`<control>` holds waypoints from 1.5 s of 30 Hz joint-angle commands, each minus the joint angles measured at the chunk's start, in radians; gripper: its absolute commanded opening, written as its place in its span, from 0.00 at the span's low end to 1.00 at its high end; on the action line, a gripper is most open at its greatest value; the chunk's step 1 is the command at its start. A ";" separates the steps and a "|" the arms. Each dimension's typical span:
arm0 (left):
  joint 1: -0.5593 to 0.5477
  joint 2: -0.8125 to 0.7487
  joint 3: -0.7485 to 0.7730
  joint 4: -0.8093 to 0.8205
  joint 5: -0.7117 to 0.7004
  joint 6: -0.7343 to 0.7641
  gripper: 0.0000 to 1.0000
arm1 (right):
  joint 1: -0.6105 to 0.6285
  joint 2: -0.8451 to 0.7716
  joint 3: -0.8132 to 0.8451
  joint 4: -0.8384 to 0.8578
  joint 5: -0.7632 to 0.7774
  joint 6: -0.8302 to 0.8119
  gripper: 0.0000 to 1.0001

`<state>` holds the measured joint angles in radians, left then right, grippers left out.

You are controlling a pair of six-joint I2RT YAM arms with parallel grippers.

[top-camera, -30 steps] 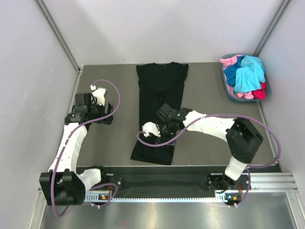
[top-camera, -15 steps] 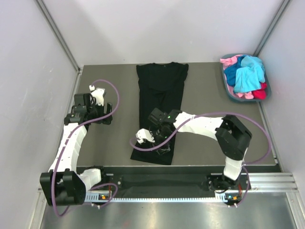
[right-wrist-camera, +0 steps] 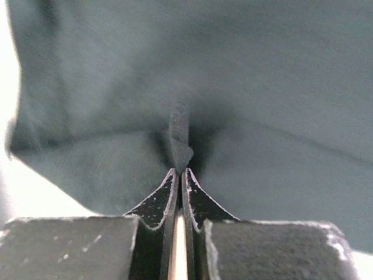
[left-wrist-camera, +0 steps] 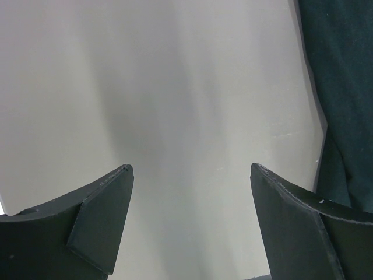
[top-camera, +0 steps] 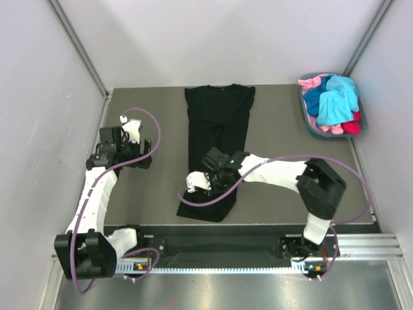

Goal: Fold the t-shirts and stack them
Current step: Fold the tshirt

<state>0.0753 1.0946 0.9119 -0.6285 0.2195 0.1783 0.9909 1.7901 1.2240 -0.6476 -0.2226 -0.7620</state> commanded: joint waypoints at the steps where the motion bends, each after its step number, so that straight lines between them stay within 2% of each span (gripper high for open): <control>1: 0.009 -0.027 -0.002 0.039 0.024 -0.002 0.86 | -0.004 -0.219 -0.030 0.133 0.217 -0.054 0.00; 4: 0.009 -0.021 0.010 0.030 0.064 0.006 0.85 | -0.060 -0.374 -0.044 0.169 0.320 -0.092 0.00; 6: 0.009 0.004 0.028 0.012 0.107 0.024 0.82 | -0.137 -0.475 -0.038 0.169 0.327 -0.097 0.00; 10: -0.009 0.132 0.125 -0.091 0.245 0.061 0.69 | -0.311 -0.652 -0.075 0.125 0.243 -0.097 0.00; 12: -0.054 0.204 0.192 -0.143 0.300 0.076 0.68 | -0.375 -0.745 -0.130 0.062 0.226 -0.105 0.00; 13: -0.071 0.218 0.220 -0.145 0.307 0.081 0.68 | -0.394 -0.776 -0.156 0.036 0.150 -0.105 0.00; 14: -0.133 0.232 0.229 -0.142 0.288 0.084 0.68 | -0.425 -0.822 -0.217 0.008 0.113 -0.103 0.00; 17: -0.230 0.257 0.265 -0.093 0.235 0.082 0.68 | -0.431 -0.868 -0.367 -0.104 -0.023 -0.115 0.00; 19: -0.249 0.289 0.316 -0.100 0.227 0.082 0.68 | -0.425 -0.882 -0.414 -0.136 -0.067 -0.082 0.00; 22: -0.275 0.378 0.408 -0.126 0.231 0.099 0.67 | -0.425 -0.923 -0.445 -0.147 -0.058 -0.056 0.00; 25: -0.357 0.462 0.494 -0.114 0.205 0.125 0.67 | -0.440 -0.959 -0.448 -0.142 -0.076 -0.036 0.00; 32: -0.681 0.712 0.620 -0.166 0.149 0.171 0.66 | -0.469 -0.948 -0.543 -0.054 -0.061 0.000 0.00; 35: -0.724 0.807 0.648 -0.165 0.182 0.141 0.65 | -0.491 -0.946 -0.552 -0.029 -0.057 0.012 0.00; 42: -0.787 0.998 0.824 -0.237 0.204 0.127 0.74 | -0.520 -0.965 -0.577 -0.020 -0.067 0.029 0.00; 44: -0.802 1.042 0.875 -0.254 0.190 0.124 0.86 | -0.528 -0.974 -0.584 -0.017 -0.073 0.032 0.00; 45: -0.805 1.057 0.887 -0.258 0.179 0.124 0.88 | -0.529 -0.974 -0.586 -0.015 -0.073 0.032 0.00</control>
<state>-0.7029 2.1349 1.7226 -0.8471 0.3988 0.3027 0.4808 0.8410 0.6441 -0.6964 -0.2676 -0.7475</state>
